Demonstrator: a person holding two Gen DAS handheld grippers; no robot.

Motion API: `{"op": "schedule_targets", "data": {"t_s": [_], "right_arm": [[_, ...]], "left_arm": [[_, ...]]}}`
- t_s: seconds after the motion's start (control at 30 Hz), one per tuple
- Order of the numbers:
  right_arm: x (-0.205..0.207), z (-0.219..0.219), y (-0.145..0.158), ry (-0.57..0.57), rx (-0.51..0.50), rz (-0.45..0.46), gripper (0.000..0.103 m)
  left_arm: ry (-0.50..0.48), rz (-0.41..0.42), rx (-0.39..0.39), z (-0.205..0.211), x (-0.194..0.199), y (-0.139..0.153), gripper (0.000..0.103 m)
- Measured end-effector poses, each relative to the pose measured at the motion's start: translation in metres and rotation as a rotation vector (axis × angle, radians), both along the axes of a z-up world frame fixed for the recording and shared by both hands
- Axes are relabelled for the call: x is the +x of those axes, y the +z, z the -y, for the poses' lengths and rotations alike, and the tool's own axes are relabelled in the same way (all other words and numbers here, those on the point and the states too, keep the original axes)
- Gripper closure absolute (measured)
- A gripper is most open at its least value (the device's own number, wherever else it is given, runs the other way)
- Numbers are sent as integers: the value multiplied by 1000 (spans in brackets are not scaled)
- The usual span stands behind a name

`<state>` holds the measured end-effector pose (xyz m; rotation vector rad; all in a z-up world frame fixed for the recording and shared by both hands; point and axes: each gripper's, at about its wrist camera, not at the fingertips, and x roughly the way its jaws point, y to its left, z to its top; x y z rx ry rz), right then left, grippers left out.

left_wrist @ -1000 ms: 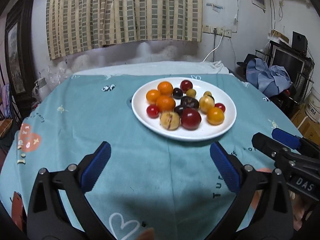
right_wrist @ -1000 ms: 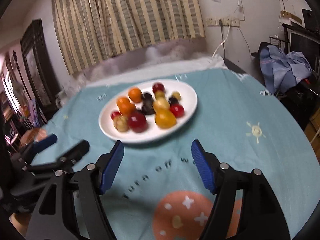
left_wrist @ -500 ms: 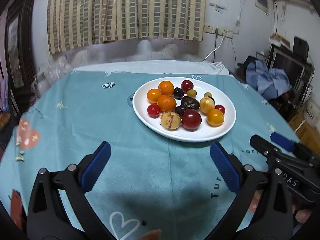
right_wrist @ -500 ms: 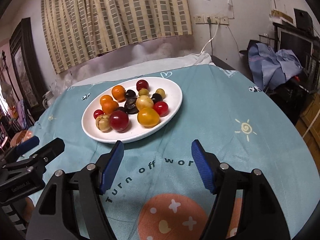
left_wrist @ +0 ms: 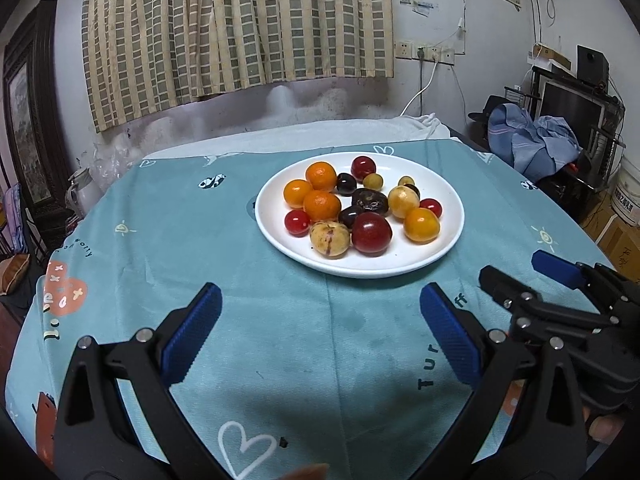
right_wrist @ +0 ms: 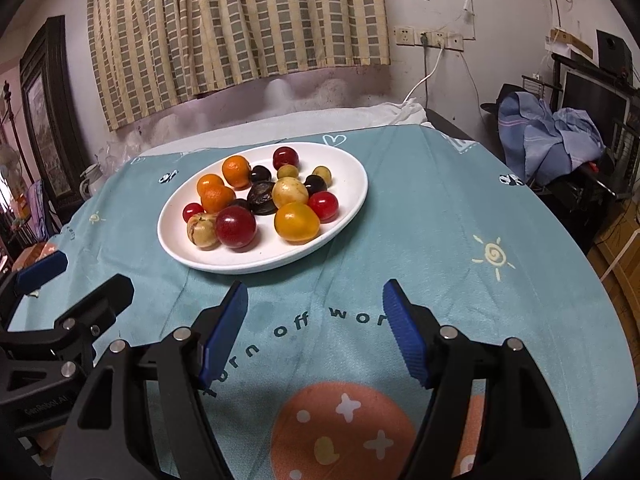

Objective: Organize fruits

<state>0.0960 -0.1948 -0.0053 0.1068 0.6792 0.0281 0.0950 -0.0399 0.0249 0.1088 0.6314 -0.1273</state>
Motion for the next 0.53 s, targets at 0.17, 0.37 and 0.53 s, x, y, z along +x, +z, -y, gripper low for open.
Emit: {"op": "schedule_targets", "data": {"t_s": [0.17,0.37,0.53], "right_arm": [[-1,-1,0,0,-3,4,33],[1,1,-1,-7,6,2,33],[1,0,0,0,-6,6,33]], "left_arm": [[32,28,23,1,-3,1,2],[-2,19,1,2,-1,3,2],[21,16,-15,-2,1,3,2]]}}
